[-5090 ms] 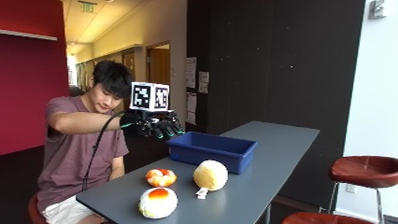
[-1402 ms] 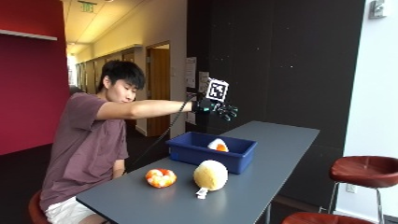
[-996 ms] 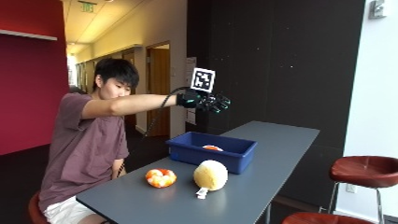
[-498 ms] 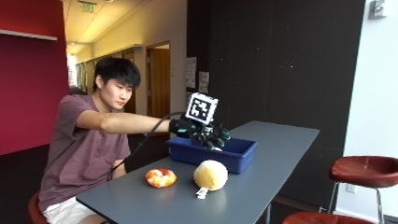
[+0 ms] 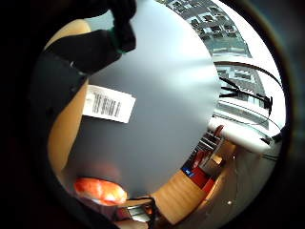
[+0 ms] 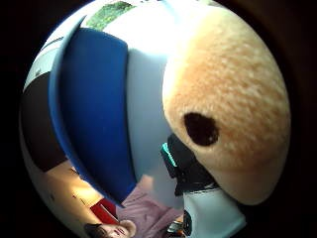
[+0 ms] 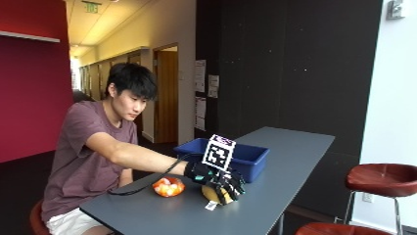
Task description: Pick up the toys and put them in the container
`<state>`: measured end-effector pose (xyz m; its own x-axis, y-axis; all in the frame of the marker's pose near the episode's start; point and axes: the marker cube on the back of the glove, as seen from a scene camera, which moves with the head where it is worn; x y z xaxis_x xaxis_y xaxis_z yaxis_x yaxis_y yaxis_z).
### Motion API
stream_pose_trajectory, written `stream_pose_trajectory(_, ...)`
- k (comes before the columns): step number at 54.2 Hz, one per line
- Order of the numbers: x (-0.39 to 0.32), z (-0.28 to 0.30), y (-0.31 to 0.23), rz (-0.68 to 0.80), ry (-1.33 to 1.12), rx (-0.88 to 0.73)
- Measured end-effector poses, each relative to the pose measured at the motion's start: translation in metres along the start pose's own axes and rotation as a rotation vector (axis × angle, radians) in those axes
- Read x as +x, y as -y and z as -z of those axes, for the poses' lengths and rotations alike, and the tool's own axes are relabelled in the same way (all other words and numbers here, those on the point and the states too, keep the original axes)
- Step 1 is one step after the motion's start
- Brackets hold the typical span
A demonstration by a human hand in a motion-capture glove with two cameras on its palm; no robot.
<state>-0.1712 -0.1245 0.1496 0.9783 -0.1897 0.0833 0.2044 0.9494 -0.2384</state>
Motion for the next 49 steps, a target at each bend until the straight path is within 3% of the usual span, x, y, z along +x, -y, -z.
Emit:
stream_pose_trajectory(19, -0.003, -0.013, 0.015, 0.095, -0.003, 0.196)
stream_pose_trajectory(30, -0.007, -0.003, 0.021, 0.093, 0.028, 0.418)
stream_pose_trajectory(39, -0.001, 0.016, 0.024, 0.039, 0.149, 0.257)
stream_pose_trajectory(49, -0.004, 0.039, -0.003, 0.035, 0.181, 0.253)
